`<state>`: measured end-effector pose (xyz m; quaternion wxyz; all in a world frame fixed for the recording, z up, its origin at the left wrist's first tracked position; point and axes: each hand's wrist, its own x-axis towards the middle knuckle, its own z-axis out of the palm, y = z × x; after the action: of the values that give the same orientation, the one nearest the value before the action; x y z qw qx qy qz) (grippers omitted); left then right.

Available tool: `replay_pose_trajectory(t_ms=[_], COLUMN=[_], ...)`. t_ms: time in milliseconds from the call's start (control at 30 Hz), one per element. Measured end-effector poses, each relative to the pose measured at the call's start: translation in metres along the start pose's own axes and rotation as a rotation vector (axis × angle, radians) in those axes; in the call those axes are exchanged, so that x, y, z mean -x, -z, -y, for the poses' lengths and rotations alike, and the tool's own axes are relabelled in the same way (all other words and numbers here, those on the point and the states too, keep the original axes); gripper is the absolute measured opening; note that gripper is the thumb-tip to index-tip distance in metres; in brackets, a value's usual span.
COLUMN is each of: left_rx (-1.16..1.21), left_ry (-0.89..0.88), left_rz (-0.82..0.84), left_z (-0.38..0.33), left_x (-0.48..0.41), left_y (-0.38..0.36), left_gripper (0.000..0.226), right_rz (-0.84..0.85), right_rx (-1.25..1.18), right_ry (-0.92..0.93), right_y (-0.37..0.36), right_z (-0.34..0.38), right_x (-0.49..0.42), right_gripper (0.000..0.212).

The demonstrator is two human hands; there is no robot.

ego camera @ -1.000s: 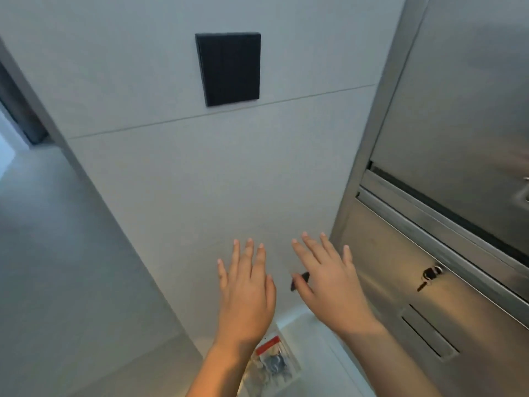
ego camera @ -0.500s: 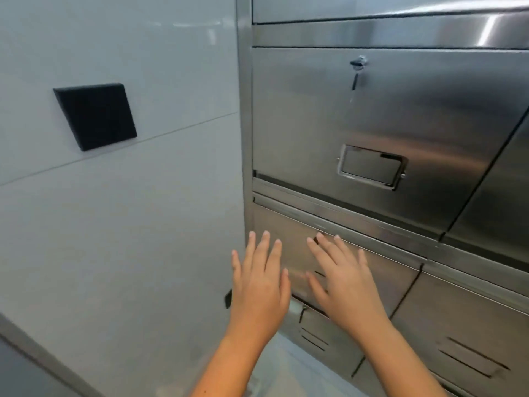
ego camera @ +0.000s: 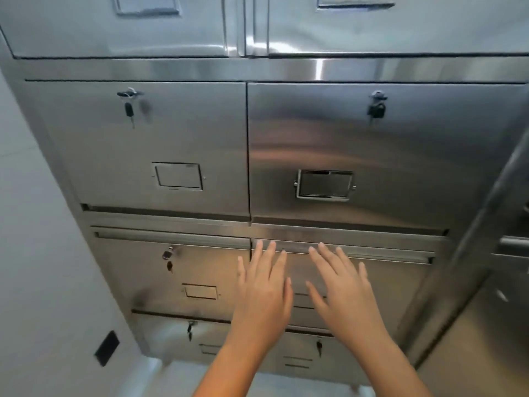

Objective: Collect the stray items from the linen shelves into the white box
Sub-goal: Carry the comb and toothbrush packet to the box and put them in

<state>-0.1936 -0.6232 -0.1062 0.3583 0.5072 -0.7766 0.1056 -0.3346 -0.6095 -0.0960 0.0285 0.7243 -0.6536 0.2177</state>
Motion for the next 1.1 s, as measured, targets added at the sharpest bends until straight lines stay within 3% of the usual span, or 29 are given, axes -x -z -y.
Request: replay_pose_trajectory(t_ms=[500, 833, 1100], left_rx=[0.278, 0.449, 0.551], left_ry=[-0.270, -0.469, -0.645], left_rz=[0.117, 0.214, 0.242], left_z=[-0.265, -0.355, -0.403], left_x=[-0.020, -0.047, -0.120], left_y=[-0.101, -0.178, -0.242], left_gripper=[0.043, 0.045, 0.037], right_rz=[-0.011, 0.026, -0.038], right_rx=[0.138, 0.212, 0.279], right_ry=[-0.425, -0.677, -0.835], right_y=[0.104, 0.107, 0.130], right_z=[-0.239, -0.335, -0.399], right_x=[0.117, 0.137, 0.094], right_gripper=[0.057, 0.059, 0.058])
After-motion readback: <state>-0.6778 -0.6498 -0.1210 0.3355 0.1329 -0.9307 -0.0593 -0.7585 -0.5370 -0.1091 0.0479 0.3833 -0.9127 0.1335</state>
